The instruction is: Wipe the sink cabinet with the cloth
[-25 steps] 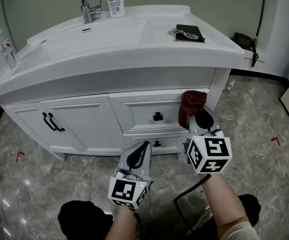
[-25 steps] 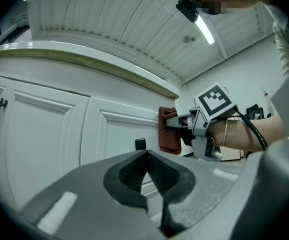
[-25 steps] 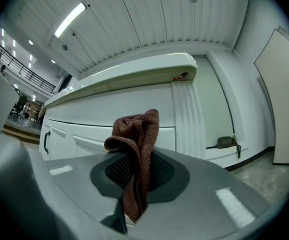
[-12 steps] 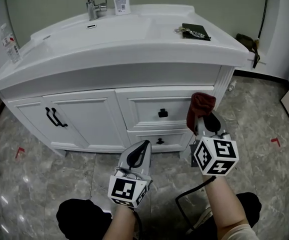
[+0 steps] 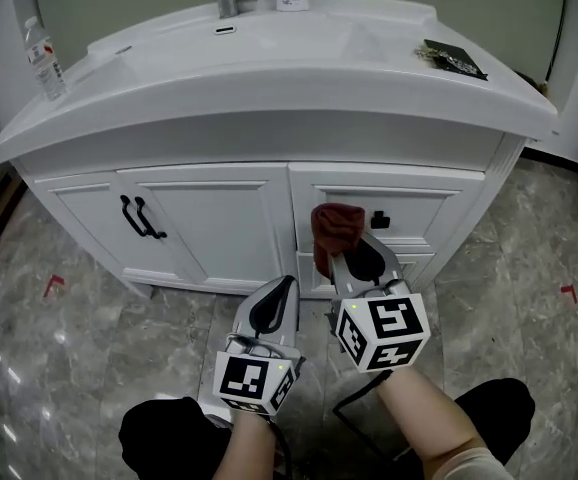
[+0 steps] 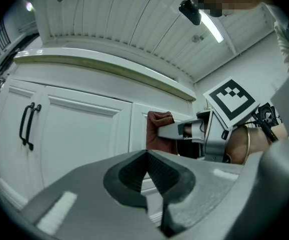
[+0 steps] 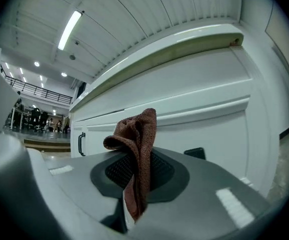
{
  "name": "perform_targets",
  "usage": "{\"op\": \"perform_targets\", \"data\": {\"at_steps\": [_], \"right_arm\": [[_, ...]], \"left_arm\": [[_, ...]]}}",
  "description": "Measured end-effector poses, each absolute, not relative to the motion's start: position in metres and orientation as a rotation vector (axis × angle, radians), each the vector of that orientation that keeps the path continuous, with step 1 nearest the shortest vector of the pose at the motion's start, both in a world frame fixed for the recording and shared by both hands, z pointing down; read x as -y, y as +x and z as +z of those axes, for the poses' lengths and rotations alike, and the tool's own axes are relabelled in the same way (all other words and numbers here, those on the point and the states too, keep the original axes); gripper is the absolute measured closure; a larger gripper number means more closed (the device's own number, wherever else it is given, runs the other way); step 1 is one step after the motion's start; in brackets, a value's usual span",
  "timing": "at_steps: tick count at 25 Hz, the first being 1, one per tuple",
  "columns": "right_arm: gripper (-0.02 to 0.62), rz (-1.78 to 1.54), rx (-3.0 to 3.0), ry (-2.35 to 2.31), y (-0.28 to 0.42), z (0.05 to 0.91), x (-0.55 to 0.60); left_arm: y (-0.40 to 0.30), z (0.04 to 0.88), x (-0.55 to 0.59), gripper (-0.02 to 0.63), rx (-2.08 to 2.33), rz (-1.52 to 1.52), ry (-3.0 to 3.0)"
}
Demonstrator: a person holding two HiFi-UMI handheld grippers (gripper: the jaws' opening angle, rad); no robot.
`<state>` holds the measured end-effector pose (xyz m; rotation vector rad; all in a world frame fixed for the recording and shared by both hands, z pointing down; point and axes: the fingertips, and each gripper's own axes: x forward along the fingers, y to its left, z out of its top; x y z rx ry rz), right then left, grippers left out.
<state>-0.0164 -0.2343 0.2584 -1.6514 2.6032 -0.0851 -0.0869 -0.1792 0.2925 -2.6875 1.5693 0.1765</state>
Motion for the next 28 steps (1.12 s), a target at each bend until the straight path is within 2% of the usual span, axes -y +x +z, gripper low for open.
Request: {"op": "perform_targets", "data": {"at_steps": [9, 28], "right_arm": [[0.517, -0.141, -2.648, -1.626, -0.066, 0.278, 0.261], [0.517, -0.183, -2.537, -1.856, 0.014, 0.298, 0.266]], "left_arm": [[-0.143, 0.3, 0.181, 0.606, -1.723, 0.204, -2.631], [-0.092, 0.299, 0.185, 0.606, -1.611, 0.216, -2.695]]}}
